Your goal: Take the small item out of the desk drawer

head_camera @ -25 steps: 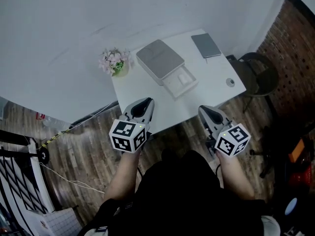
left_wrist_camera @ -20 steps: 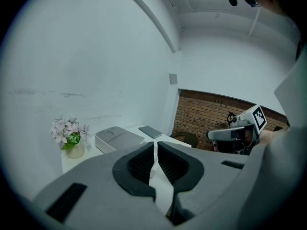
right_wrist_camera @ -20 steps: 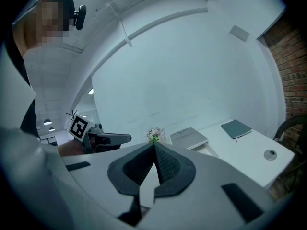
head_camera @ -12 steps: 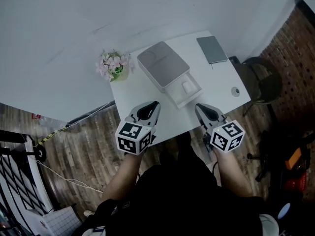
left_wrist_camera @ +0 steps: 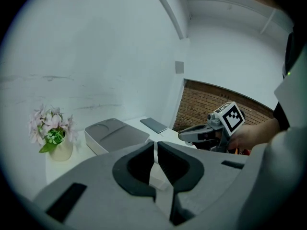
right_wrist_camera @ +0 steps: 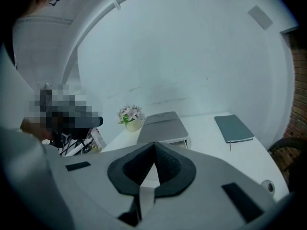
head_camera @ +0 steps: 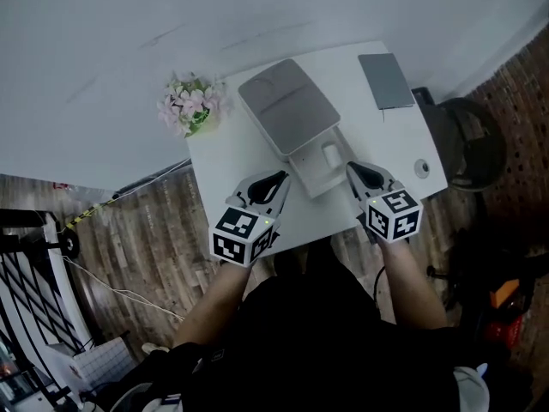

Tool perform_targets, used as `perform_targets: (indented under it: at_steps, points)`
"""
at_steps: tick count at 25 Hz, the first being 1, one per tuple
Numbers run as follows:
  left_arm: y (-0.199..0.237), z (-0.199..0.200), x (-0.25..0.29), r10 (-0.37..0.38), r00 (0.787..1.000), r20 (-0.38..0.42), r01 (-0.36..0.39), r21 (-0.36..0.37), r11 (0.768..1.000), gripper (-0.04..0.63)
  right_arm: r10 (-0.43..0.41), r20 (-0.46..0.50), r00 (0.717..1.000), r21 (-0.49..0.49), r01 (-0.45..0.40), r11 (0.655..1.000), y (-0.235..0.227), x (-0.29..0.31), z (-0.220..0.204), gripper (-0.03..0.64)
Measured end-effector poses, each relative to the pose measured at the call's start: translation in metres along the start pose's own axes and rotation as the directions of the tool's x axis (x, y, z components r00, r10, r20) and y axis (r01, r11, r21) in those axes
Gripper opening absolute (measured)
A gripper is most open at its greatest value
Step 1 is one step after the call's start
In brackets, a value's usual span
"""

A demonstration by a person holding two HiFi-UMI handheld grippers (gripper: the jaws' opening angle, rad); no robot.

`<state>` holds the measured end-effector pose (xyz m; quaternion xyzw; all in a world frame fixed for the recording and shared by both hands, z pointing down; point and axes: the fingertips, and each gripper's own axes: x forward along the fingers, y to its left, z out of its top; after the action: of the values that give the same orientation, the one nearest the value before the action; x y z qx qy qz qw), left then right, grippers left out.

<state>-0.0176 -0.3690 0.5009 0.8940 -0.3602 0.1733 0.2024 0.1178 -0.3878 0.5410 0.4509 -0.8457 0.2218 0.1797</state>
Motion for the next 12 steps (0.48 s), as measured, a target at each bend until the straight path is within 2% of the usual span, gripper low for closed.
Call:
perform_targets:
  at_steps: [5, 7, 12]
  points:
    - [0.014, -0.001, 0.013, 0.029, 0.999, -0.015, -0.03, -0.042, 0.999, 0.032, 0.025, -0.102, 0.994, -0.033, -0.029, 0.999, -0.014, 0.035, -0.013, 0.004]
    - [0.019, 0.001, 0.017, 0.04, 0.999, -0.015, -0.04, -0.05, 0.998, 0.032, 0.036, -0.141, 0.989, -0.046, -0.043, 0.998, -0.017, 0.048, -0.017, 0.068]
    - [0.027, 0.002, 0.024, 0.054, 0.999, -0.008, -0.054, -0.071, 0.996, 0.032, 0.058, -0.25, 0.967, -0.055, -0.074, 0.996, -0.023, 0.078, -0.03, 0.104]
